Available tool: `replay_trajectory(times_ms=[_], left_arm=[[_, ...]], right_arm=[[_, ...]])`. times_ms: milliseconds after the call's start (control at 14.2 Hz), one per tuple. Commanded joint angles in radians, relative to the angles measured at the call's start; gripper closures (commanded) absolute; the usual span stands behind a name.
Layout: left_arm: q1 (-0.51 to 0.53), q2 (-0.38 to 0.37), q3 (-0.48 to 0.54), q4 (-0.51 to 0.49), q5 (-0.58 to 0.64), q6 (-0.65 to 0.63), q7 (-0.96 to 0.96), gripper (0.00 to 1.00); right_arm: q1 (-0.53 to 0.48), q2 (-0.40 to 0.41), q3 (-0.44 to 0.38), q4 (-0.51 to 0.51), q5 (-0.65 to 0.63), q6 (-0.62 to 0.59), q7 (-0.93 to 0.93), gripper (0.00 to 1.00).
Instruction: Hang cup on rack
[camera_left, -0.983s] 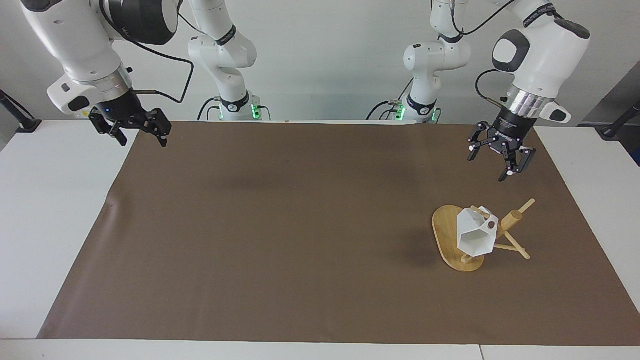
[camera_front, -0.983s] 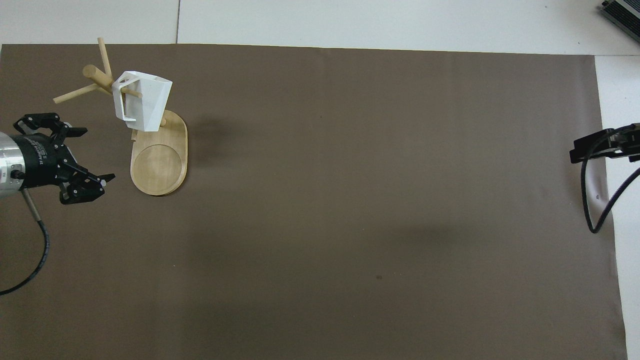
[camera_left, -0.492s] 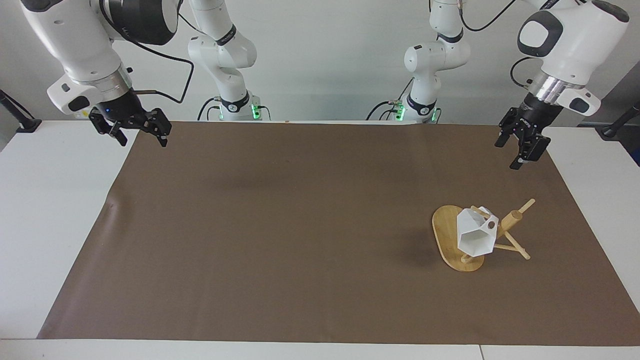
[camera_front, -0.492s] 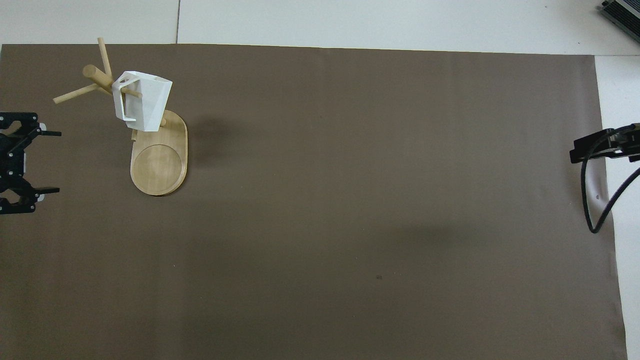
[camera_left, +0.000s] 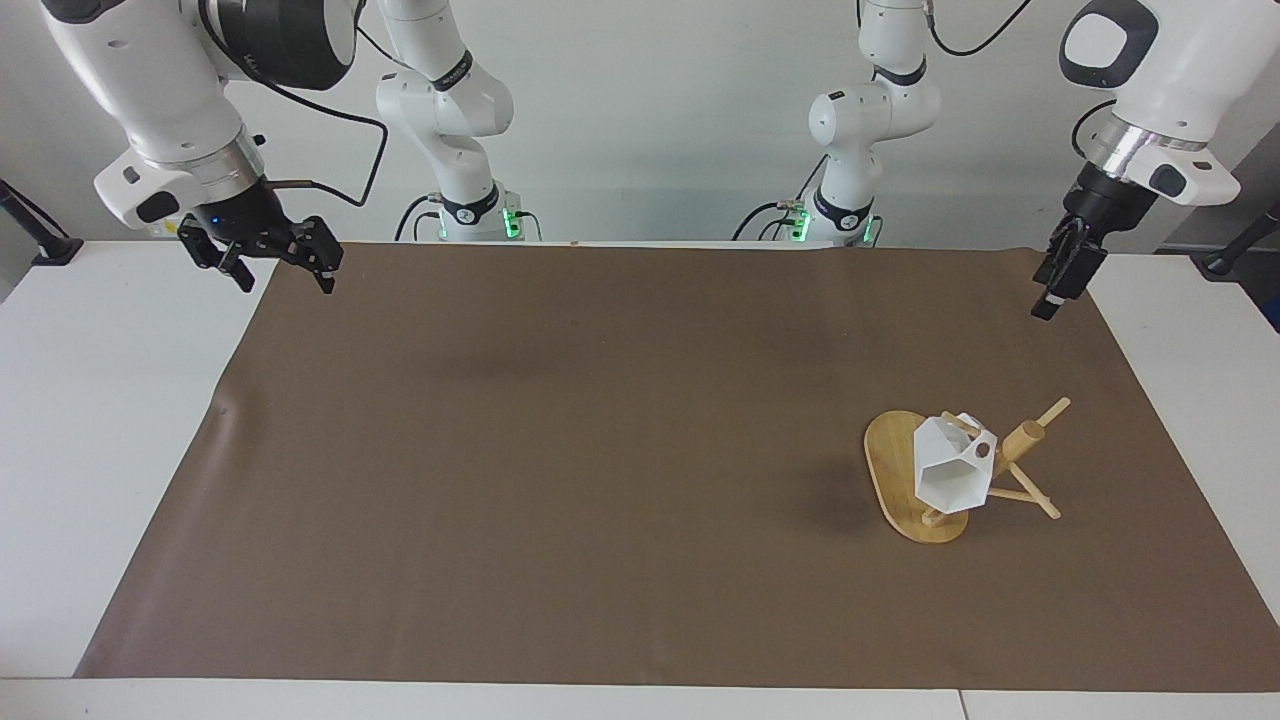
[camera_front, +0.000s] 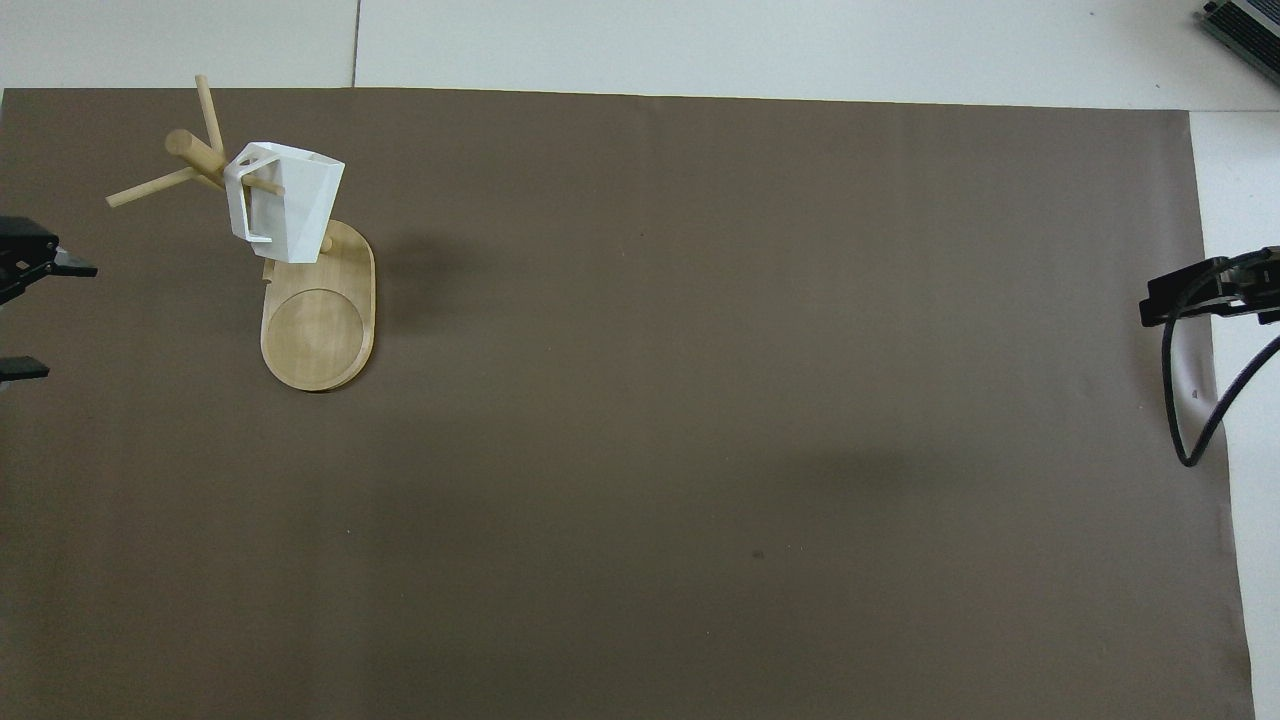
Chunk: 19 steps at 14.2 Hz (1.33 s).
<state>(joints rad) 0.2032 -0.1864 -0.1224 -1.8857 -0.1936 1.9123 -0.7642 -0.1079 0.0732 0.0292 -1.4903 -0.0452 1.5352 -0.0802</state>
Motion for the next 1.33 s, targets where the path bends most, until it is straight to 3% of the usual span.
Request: replay_trajectory(times_ms=[0, 281, 421, 562, 843, 1123, 1264], left_arm=[[0.015, 0.021, -0.008, 0.049, 0.035, -0.050, 0.185, 0.00], [-0.002, 0.021, -0.013, 0.050, 0.043, -0.082, 0.368, 0.00], [-0.025, 0.021, -0.025, 0.057, 0.138, -0.125, 0.471, 0.00], [-0.039, 0.021, -0.025, 0.065, 0.154, -0.145, 0.549, 0.00], [-0.096, 0.061, -0.020, 0.157, 0.213, -0.271, 0.649, 0.00], [-0.120, 0.134, -0.019, 0.313, 0.217, -0.398, 0.652, 0.00], [-0.120, 0.142, -0.022, 0.335, 0.230, -0.429, 0.667, 0.00]], right_arm=[[-0.001, -0.024, 0.000, -0.022, 0.019, -0.003, 0.011, 0.00], [-0.001, -0.024, 0.000, -0.022, 0.019, -0.003, 0.013, 0.00], [-0.001, -0.024, 0.000, -0.022, 0.019, -0.003, 0.011, 0.00], [-0.001, -0.024, 0.000, -0.022, 0.019, -0.003, 0.013, 0.00], [-0.001, -0.024, 0.000, -0.022, 0.019, -0.003, 0.013, 0.00], [-0.001, -0.024, 0.000, -0.022, 0.019, -0.003, 0.013, 0.00], [-0.001, -0.024, 0.000, -0.022, 0.019, -0.003, 0.013, 0.00]])
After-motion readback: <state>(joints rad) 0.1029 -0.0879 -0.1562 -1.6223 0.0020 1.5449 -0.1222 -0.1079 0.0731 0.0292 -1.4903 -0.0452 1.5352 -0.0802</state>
